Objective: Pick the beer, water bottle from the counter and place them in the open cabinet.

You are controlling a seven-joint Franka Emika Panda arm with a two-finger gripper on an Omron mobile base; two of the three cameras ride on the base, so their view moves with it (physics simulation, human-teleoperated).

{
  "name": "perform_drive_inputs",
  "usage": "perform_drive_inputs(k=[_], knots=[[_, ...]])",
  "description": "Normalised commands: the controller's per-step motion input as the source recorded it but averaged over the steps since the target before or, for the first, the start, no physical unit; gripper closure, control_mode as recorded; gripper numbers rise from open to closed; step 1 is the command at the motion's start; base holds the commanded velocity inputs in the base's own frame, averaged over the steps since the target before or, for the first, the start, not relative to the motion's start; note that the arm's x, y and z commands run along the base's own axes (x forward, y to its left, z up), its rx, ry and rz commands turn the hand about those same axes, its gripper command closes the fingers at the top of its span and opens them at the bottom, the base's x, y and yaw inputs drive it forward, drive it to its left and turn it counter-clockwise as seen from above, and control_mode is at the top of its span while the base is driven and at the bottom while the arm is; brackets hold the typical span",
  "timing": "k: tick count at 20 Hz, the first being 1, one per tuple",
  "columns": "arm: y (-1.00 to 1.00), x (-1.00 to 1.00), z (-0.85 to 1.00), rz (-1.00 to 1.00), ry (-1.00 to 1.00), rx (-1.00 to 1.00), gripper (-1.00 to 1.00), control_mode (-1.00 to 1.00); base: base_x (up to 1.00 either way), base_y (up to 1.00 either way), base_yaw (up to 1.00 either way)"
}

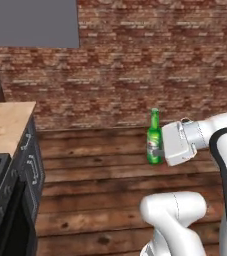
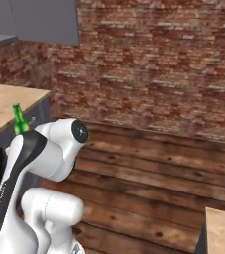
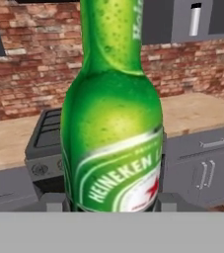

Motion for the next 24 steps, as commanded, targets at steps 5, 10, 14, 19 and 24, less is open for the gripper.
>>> perform_drive_inputs(k=[5, 10, 14, 19, 24], knots=[[0.0, 0.0, 0.0, 0.0, 0.0, 0.0, 1.0, 1.0, 0.9, 0.0, 0.27], [0.0, 0.0, 0.0, 0.0, 0.0, 0.0, 1.0, 1.0, 1.0, 0.02, 0.44], [0.0, 0.0, 0.0, 0.0, 0.0, 0.0, 1.0, 1.0, 1.0, -0.13, 0.65], [0.0, 0.0, 0.0, 0.0, 0.0, 0.0, 1.0, 1.0, 1.0, -0.08, 0.69], [0.0, 0.0, 0.0, 0.0, 0.0, 0.0, 1.0, 1.0, 0.93, -0.24, 0.65]])
